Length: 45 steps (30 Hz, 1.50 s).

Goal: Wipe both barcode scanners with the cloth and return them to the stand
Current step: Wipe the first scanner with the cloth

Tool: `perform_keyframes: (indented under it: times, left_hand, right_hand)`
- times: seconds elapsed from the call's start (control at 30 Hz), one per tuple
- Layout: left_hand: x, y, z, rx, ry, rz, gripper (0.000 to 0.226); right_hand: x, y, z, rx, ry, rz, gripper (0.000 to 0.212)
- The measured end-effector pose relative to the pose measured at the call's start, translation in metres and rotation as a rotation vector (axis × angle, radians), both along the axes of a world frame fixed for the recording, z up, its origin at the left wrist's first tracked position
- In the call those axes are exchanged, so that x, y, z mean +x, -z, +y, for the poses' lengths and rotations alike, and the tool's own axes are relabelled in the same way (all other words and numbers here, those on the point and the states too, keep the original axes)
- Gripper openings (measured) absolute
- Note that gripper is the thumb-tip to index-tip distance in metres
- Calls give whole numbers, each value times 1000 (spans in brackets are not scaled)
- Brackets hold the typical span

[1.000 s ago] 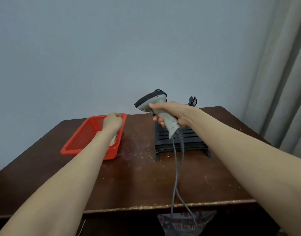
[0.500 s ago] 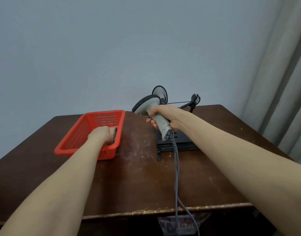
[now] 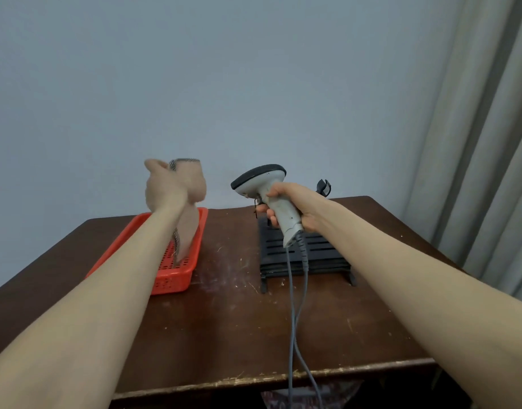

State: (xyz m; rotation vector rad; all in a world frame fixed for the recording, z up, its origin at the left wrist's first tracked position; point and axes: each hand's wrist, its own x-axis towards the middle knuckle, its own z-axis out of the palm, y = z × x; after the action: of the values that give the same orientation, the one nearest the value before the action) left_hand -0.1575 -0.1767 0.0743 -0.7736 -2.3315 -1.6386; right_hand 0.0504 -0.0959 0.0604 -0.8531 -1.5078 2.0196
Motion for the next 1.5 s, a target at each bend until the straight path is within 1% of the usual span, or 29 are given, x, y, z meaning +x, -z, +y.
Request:
perform_keyframes:
  times: [0.07, 0.13, 0.23, 0.27, 0.3, 0.37, 0.43, 0.47, 0.5, 0.53, 0.57, 0.63, 0.67, 0.73, 0.8, 0.83, 0.93, 1.0, 1.13, 1.2, 1.23, 1.27, 1.33, 1.4, 1.43, 1.5]
  left_hand:
    - [25, -24, 11, 213, 96, 6, 27]
    - [40, -33, 19, 351, 193, -35, 26]
    - [64, -29, 32, 413, 329, -128, 27]
    - [75, -27, 37, 428, 363, -160, 27]
    - [88, -25, 40, 451, 396, -190, 23]
    - [117, -21, 45, 478, 478, -215, 6]
    - [149, -16, 46, 468, 553, -153, 30]
    - [165, -12, 47, 446, 609, -106, 33]
    - [177, -8, 48, 390, 675, -33, 28]
    - [190, -4, 48, 305, 747, 47, 17]
    - [198, 2, 51, 206, 804, 120, 16]
    - [207, 18, 57, 58, 900, 259, 36]
    - [209, 25, 61, 25, 920, 313, 42]
    - [209, 33, 68, -60, 878, 458, 37]
    - [208, 39, 75, -164, 777, 619, 35]
    - [208, 41, 77, -197, 753, 655, 35]
    - [214, 46, 79, -287, 754, 701, 29]
    - [216, 48, 79, -331, 776, 731, 23]
    - [216, 48, 68, -272, 871, 673, 12]
    - [213, 46, 62, -253, 912, 614, 10]
    - [212, 45, 61, -245, 923, 614, 7]
    - [210, 44, 61, -238, 915, 625, 8]
    - [204, 40, 62, -216, 864, 600, 27]
    - [198, 36, 65, -202, 788, 555, 45]
    - [196, 36, 66, -211, 756, 580, 48]
    - [197, 38, 67, -243, 720, 664, 43]
  right_hand:
    - [20, -9, 2, 1, 22, 49, 23]
    - [29, -11, 3, -21, 29, 72, 34]
    - [40, -7, 6, -71, 72, 119, 65]
    - [46, -5, 10, -105, 94, 148, 72]
    - [52, -4, 13, -147, 114, 177, 76]
    - [63, -1, 16, -213, 152, 231, 73]
    - [72, 3, 16, -252, 214, 281, 56]
    - [75, 5, 17, -248, 253, 298, 46]
    - [78, 8, 18, -228, 283, 314, 39]
    - [80, 10, 18, -216, 307, 332, 36]
    - [83, 12, 19, -220, 313, 363, 35]
    - [88, 14, 20, -250, 313, 446, 31]
    - [91, 15, 21, -268, 316, 474, 29]
    - [95, 17, 23, -279, 345, 503, 26]
    - [95, 20, 26, -231, 411, 482, 25]
    - [95, 23, 29, -216, 437, 471, 26]
    - [92, 33, 36, -203, 489, 418, 45]
    - [92, 36, 38, -193, 499, 374, 53]
    - [92, 30, 37, -273, 465, 410, 65]
    - [92, 28, 37, -246, 413, 441, 76]
    - [92, 28, 37, -231, 392, 455, 79]
    - [91, 30, 39, -209, 387, 451, 78]
    - [88, 29, 40, -166, 387, 421, 67]
    - [86, 27, 40, -171, 369, 420, 64]
    - [86, 27, 40, -177, 359, 416, 65]
    - [88, 28, 39, -164, 371, 402, 57]
